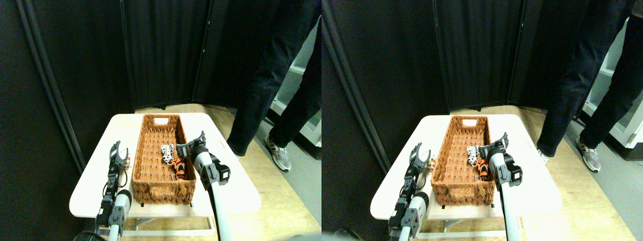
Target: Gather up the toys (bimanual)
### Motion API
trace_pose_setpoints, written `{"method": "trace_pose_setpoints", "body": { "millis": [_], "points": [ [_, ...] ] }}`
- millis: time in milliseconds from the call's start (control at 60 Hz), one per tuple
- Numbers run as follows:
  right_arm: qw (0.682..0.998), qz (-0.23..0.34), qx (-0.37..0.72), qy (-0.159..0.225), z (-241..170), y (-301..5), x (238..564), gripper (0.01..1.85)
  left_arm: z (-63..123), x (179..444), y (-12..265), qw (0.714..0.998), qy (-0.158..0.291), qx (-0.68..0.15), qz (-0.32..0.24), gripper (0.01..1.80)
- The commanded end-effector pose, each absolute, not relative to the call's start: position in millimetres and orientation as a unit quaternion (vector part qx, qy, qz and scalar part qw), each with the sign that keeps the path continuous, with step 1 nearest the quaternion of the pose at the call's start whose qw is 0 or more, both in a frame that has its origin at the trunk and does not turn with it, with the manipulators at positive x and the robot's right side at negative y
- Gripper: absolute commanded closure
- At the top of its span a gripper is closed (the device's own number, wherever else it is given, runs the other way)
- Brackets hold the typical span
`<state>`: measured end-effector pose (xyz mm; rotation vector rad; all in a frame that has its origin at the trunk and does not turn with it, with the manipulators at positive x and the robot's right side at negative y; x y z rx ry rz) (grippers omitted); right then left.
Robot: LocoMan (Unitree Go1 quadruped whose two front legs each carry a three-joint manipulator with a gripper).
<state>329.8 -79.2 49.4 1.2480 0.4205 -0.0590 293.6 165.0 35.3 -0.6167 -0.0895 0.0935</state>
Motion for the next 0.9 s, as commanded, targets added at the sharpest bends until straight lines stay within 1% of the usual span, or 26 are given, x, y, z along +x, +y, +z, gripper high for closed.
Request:
{"method": "trace_pose_setpoints", "body": {
  "millis": [17,117,150,250,267,317,417,517,550,650,667,717,767,783,800,833,900],
  "points": [
    [0.79,-0.021,0.587,0.176,53.6,-82.2,331.6,0.74,40.4,297.9,163.5,0.942,-0.071,-0.325,0.047,1.59],
    [0.791,-0.02,0.586,0.175,52.6,-84.7,331.1,0.73,34.8,298.6,165.8,0.936,-0.07,-0.343,0.048,1.56],
    [0.792,-0.02,0.585,0.175,52.5,-85.0,330.8,0.73,32.8,299.0,167.1,0.926,-0.067,-0.369,0.046,1.56],
    [0.793,-0.02,0.583,0.175,52.3,-84.4,330.8,0.73,29.9,299.4,169.6,0.92,-0.072,-0.383,0.045,1.57],
    [0.793,-0.021,0.582,0.176,52.4,-83.7,330.7,0.72,28.5,298.0,171.0,0.911,-0.076,-0.401,0.05,1.55],
    [0.794,-0.02,0.581,0.178,52.2,-83.0,330.7,0.73,26.5,296.4,172.4,0.901,-0.077,-0.423,0.055,1.56],
    [0.794,-0.02,0.58,0.179,51.4,-80.7,331.5,0.73,23.6,293.2,173.7,0.896,-0.069,-0.436,0.056,1.57],
    [0.795,-0.018,0.579,0.182,50.7,-78.8,332.5,0.72,21.0,290.4,177.8,0.891,-0.054,-0.447,0.057,1.48],
    [0.795,-0.018,0.578,0.183,50.6,-77.5,332.7,0.72,20.3,289.2,181.1,0.886,-0.042,-0.458,0.059,1.42],
    [0.795,-0.018,0.578,0.184,50.6,-74.9,333.7,0.71,18.4,290.1,189.5,0.868,0.016,-0.495,0.045,1.34],
    [0.795,-0.018,0.578,0.184,50.6,-74.9,333.7,0.71,18.4,290.1,189.5,0.868,0.016,-0.495,0.045,1.34],
    [0.796,-0.019,0.576,0.184,50.4,-74.2,334.5,0.71,18.3,290.9,192.5,0.853,0.049,-0.518,0.038,1.32],
    [0.798,-0.022,0.574,0.183,50.1,-73.6,335.4,0.71,18.7,291.2,194.1,0.849,0.074,-0.522,0.037,1.31],
    [0.798,-0.022,0.574,0.183,49.9,-73.4,335.9,0.72,19.0,291.3,194.4,0.843,0.082,-0.53,0.037,1.32],
    [0.798,-0.022,0.574,0.183,49.9,-73.4,335.9,0.72,19.0,291.3,194.4,0.843,0.082,-0.53,0.037,1.32],
    [0.798,-0.024,0.573,0.183,49.6,-73.0,336.5,0.73,19.7,291.2,194.2,0.833,0.091,-0.544,0.039,1.34],
    [0.802,-0.029,0.568,0.182,49.1,-72.5,337.2,0.74,22.0,290.4,193.4,0.83,0.104,-0.546,0.034,1.38]
  ]
}}
